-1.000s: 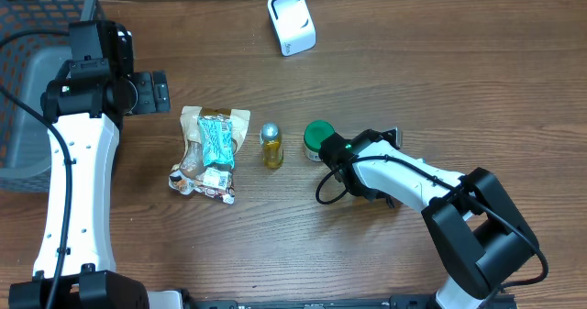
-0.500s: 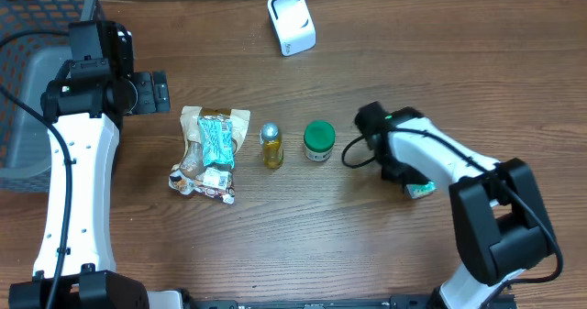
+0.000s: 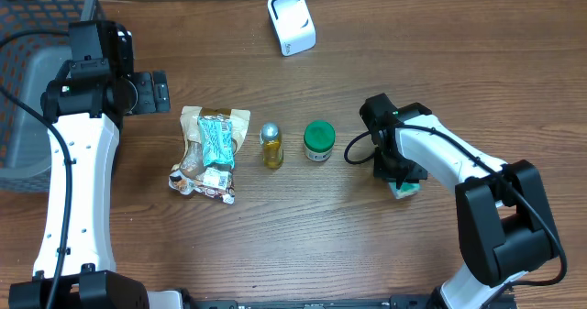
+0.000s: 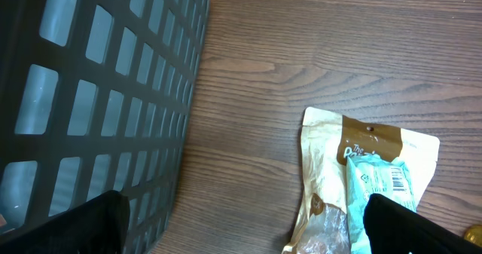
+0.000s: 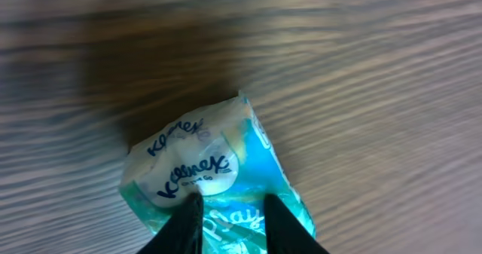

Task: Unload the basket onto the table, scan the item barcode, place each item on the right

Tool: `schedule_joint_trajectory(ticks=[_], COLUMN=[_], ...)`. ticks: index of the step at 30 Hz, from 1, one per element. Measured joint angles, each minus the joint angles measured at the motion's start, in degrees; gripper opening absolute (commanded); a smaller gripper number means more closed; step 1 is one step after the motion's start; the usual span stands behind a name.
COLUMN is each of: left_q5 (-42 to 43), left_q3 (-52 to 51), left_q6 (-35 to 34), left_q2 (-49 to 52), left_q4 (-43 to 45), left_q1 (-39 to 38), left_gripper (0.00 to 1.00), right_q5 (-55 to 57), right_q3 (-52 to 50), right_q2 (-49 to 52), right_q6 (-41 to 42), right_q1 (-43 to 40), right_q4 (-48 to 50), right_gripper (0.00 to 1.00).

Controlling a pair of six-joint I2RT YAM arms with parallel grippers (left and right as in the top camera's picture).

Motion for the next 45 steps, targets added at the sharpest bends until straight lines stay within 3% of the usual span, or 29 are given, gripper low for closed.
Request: schedule_joint_trajectory(ticks=[15, 18, 23, 29, 33, 35, 39, 41, 45], left_q5=[0.0, 0.0, 0.0, 0.0, 0.0, 0.0, 0.0, 0.0, 0.0], left_q3=[0.0, 0.0, 0.0, 0.0, 0.0, 0.0, 0.0, 0.0, 0.0], left_q6=[0.0, 0.0, 0.0, 0.0, 0.0, 0.0, 0.0, 0.0, 0.0], left_q2=[0.0, 0.0, 0.0, 0.0, 0.0, 0.0, 0.0, 0.0, 0.0], left_q4=[0.0, 0.0, 0.0, 0.0, 0.0, 0.0, 0.0, 0.0, 0.0], left_q1=[0.0, 0.0, 0.0, 0.0, 0.0, 0.0, 0.0, 0.0, 0.0], left_gripper=[1.00, 1.00, 1.00, 1.00, 0.99, 1.00, 0.99, 0.99, 1.00], right_q5=[-8.8, -11.7, -17.1, -20.9, -21.4, -21.0, -20.3, -20.2, -20.2], right_q3=[4.0, 4.6, 4.6, 3.7, 2.3, 1.4, -0.9, -1.8, -1.8], right_q2=[-5.3, -7.1, -7.3, -7.3, -7.3, -7.3, -7.3, -7.3, -7.3], right_q6=[-1.8, -2.1, -4.7, -7.8, -8.4, -8.6, -8.7, -8.7, -9.0], right_q1=[-3.4, -6.9, -11.6, -13.1, -13.1, -13.0, -13.1, -13.0, -13.0], right_q4=[-4.0, -4.0, -4.0, -4.1, -3.3, -1.9, 0.7, 1.8, 2.1], right_gripper=[0.35, 0.74, 1.00, 0.99, 0.76, 0.58, 0.36, 0.28, 0.28])
